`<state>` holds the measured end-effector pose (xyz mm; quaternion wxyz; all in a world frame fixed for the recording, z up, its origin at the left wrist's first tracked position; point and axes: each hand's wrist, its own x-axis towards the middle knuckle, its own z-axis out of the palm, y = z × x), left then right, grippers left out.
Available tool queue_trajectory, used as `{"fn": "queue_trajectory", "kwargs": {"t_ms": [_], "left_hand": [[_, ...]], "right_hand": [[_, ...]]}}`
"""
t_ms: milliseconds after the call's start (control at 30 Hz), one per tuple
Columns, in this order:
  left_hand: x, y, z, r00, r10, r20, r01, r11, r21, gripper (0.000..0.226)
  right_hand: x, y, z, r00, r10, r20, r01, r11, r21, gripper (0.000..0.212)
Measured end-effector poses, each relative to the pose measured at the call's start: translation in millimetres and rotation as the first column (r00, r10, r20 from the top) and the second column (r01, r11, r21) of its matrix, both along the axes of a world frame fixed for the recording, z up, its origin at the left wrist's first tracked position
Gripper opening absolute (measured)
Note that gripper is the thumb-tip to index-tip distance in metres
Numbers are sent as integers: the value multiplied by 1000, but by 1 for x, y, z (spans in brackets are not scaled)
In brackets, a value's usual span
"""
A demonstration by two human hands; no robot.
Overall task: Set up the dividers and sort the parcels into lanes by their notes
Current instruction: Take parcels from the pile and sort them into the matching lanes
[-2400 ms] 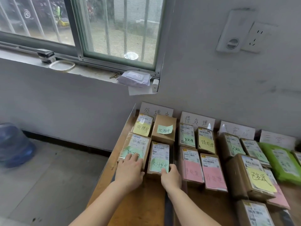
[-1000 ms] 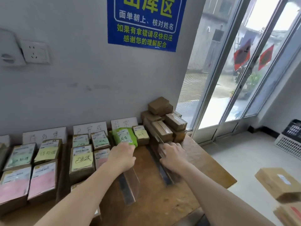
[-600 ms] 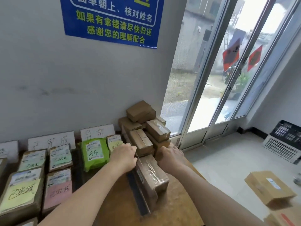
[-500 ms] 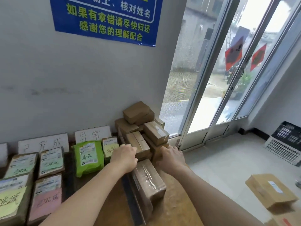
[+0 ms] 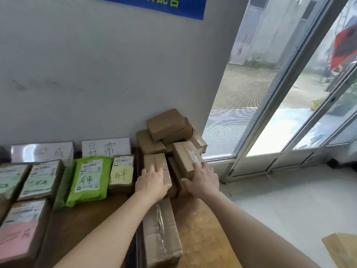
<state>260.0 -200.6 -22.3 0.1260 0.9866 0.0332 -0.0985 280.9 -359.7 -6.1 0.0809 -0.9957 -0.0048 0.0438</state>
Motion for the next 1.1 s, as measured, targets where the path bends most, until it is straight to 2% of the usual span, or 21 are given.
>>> {"fn": "queue_trajectory", "kwargs": {"t_ms": [167, 300, 400, 467, 500, 533, 600, 633, 700, 767, 833, 900, 967, 1033, 1100], "left_hand": [[24, -23, -26, 963, 259, -79, -263, 963, -59, 91], [31, -35, -37, 927, 371, -53, -375, 918, -128, 90], [32, -37, -35, 885, 463, -57, -462, 851, -249, 89], [31, -36, -31, 852, 521, -51, -491, 762, -423, 84], [30, -35, -28, 834, 548, -59, -484, 677, -554, 81], [27, -33, -24, 819, 567, -91, -459, 551, -697, 79], [16, -32, -13, 813, 554, -181, -343, 205, -917, 76], [9, -31, -8, 821, 532, -206, -269, 41, -962, 73], [-3, -28, 0, 850, 471, -235, -134, -238, -962, 64], [-13, -24, 3, 870, 410, -275, -56, -471, -880, 60], [-22, -18, 3, 890, 354, -288, -11, -615, -789, 67], [-29, -10, 4, 897, 328, -297, -17, -645, -764, 83], [-35, -2, 7, 893, 343, -291, -26, -606, -795, 92], [-44, 7, 13, 909, 344, -234, -27, -513, -858, 104], [-54, 14, 19, 919, 348, -186, -33, -402, -915, 110]], "right_hand": [[43, -17, -27, 998, 48, -32, -44, 994, 96, 89], [59, -26, -48, 998, 59, 4, -59, 981, 187, 85], [60, -27, -50, 997, -24, 78, -9, 916, 400, 72], [58, -28, -46, 995, -86, 49, 41, 804, 594, 72], [56, -28, -44, 995, -103, -3, 77, 720, 690, 74], [55, -29, -43, 992, -109, -61, 115, 601, 791, 74], [50, -30, -39, 979, -94, -183, 203, 313, 928, 65], [45, -31, -36, 969, -66, -239, 247, 192, 950, 57], [38, -32, -29, 953, -10, -304, 304, 6, 953, 36], [27, -32, -23, 935, 36, -352, 353, -135, 926, 22], [17, -27, -17, 940, 105, -324, 340, -211, 917, 15], [8, -22, -12, 951, 152, -270, 300, -233, 925, 21], [0, -17, -7, 954, 181, -238, 273, -201, 941, 46], [-11, -8, 0, 955, 213, -208, 231, -92, 969, 63], [-25, 2, 7, 959, 229, -164, 157, 45, 986, 67]]}}
